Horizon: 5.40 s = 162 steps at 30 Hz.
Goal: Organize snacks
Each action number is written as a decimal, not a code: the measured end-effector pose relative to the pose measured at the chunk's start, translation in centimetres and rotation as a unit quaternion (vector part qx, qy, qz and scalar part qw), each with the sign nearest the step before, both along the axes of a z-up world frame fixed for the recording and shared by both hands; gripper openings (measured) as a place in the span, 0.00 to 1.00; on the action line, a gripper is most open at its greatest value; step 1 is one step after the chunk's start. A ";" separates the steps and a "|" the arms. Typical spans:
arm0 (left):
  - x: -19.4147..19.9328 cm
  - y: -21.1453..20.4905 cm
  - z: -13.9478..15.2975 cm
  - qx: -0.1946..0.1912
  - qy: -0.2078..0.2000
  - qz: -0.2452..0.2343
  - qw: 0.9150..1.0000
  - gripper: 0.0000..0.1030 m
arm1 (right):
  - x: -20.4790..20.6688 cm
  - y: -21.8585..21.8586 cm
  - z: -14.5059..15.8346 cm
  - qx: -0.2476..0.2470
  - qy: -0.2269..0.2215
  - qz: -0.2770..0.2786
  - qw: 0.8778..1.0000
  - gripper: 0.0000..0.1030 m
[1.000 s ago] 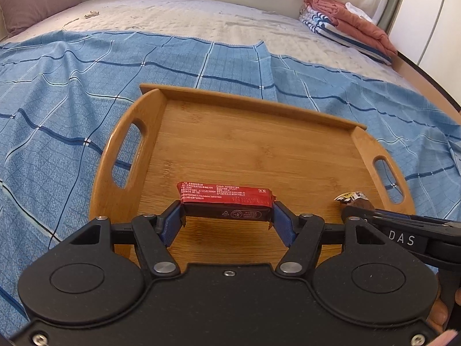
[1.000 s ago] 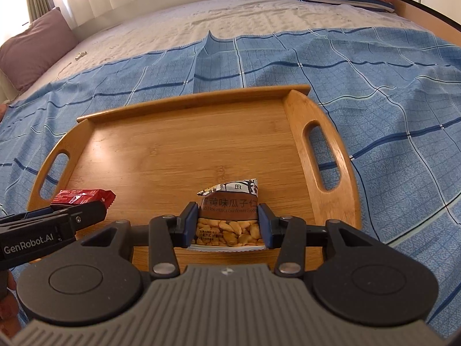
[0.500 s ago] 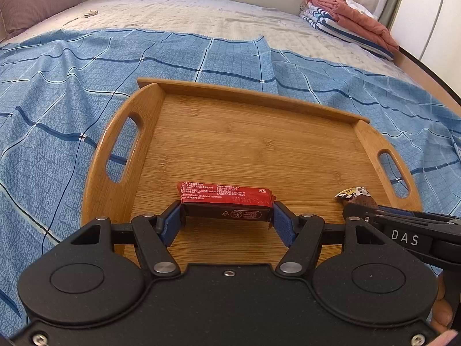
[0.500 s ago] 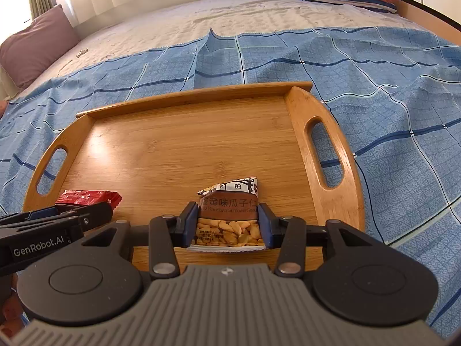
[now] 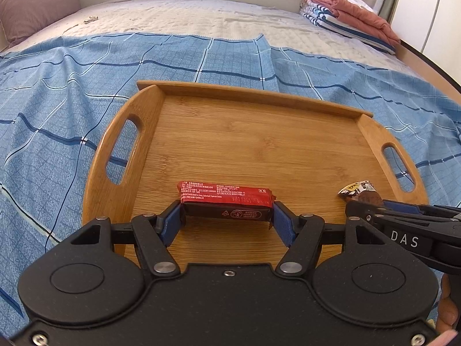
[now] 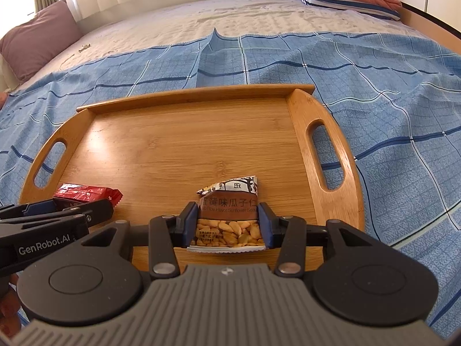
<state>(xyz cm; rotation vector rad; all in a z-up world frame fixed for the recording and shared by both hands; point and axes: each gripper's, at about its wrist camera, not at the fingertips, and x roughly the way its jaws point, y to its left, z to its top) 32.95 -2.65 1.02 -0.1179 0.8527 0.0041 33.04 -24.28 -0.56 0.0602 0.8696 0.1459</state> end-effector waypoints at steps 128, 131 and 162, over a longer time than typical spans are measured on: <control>-27.5 8.1 -0.8 -0.107 -0.072 0.055 0.990 0.45 | -22.2 -5.9 -2.5 -0.013 -0.112 -0.044 0.993 0.69; -27.4 8.0 -0.9 -0.089 -0.066 0.048 0.993 0.38 | -23.0 -5.2 -2.3 -0.019 -0.114 -0.035 0.993 0.65; -29.6 2.9 -0.5 0.080 -0.151 -0.039 0.985 0.37 | -27.7 -2.5 -3.0 -0.041 -0.156 -0.008 0.987 0.82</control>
